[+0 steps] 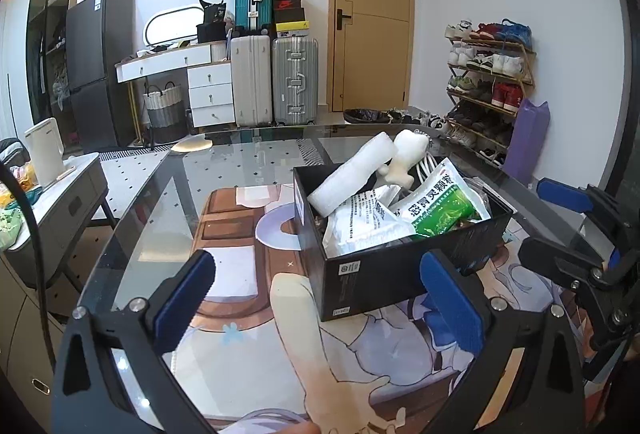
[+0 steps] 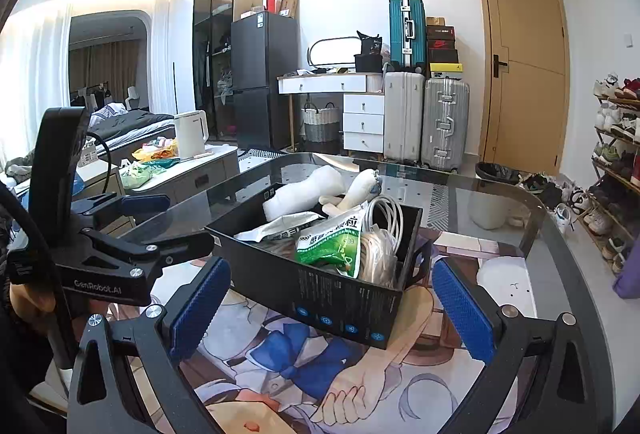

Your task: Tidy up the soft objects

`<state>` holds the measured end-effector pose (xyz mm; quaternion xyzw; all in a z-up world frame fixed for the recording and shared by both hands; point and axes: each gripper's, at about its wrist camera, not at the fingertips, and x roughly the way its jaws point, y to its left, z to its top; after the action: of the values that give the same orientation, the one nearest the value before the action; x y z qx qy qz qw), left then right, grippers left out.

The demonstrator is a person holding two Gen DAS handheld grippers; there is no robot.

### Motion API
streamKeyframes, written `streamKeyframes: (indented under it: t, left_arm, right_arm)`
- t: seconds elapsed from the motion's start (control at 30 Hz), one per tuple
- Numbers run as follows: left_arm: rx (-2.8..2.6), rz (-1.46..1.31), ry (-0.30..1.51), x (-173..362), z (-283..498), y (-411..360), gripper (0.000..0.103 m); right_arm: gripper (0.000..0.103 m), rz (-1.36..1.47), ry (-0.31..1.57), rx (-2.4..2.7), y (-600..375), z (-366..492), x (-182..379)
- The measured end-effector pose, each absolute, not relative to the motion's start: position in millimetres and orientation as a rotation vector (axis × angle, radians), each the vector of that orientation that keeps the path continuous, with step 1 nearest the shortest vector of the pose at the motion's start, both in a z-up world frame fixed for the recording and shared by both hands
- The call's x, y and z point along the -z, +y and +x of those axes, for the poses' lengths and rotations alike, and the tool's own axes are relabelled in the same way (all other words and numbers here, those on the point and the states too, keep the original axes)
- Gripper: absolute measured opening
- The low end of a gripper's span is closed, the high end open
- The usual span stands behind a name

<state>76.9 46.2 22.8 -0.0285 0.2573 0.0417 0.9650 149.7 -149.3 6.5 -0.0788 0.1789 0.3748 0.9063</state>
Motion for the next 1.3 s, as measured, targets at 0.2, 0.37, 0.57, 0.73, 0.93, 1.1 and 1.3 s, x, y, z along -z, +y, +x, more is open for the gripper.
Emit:
streamKeyframes:
  t: [0.2,0.37,0.57,0.73,0.93,1.1,1.3]
  left_arm:
    - [-0.083,-0.048,0.519,-20.3,76.5,43.6,0.103]
    - [-0.077,-0.051,0.51,-20.9,75.4,43.4,0.103]
    - [-0.078,-0.052,0.494,-22.2,73.1,43.5,0.103]
    - [-0.081,-0.053,0.489,-22.7,72.5,43.9,0.103]
    - [-0.08,-0.064,0.49,-23.3,72.7,44.9,0.103]
    - [-0.078,-0.064,0.489,-23.8,72.8,43.8,0.103]
    - [-0.08,-0.065,0.489,-24.2,72.7,43.0,0.103]
  right_arm:
    - [0.102,-0.161,0.361,-0.766,-151.3,149.1,-5.1]
    - [0.102,-0.147,0.363,-0.761,-154.8,148.0,-4.3]
    - [0.102,-0.149,0.353,-0.76,-154.8,145.9,-5.7]
    - [0.102,-0.147,0.347,-0.762,-155.5,145.4,-6.1]
    - [0.102,-0.132,0.343,-0.756,-156.9,145.8,-6.6]
    - [0.102,-0.134,0.338,-0.759,-158.0,144.7,-6.1]
    - [0.102,-0.132,0.34,-0.752,-158.6,144.1,-5.6]
